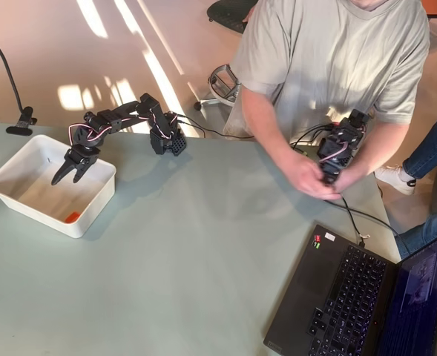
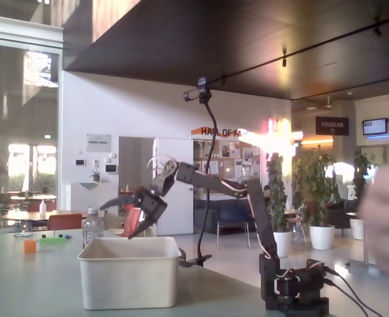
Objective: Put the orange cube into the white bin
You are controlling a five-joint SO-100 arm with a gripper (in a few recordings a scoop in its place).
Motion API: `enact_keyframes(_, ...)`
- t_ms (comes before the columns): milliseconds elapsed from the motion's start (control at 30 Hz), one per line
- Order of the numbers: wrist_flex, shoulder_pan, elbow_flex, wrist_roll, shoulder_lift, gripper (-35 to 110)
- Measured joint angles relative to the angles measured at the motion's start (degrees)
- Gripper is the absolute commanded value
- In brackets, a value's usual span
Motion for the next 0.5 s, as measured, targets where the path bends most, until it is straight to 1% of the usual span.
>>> enact_keyframes(133, 2.55, -9.84, 0.0, 1.32, 5.1, 61)
enact_keyframes(300, 5.71, -22.85, 0.0, 10.46, 10.2, 61)
enact_keyframes(367, 8.88, -27.07, 0.0, 13.27, 10.63, 61)
enact_keyframes(500, 18.02, -33.57, 3.25, 14.41, 10.63, 61)
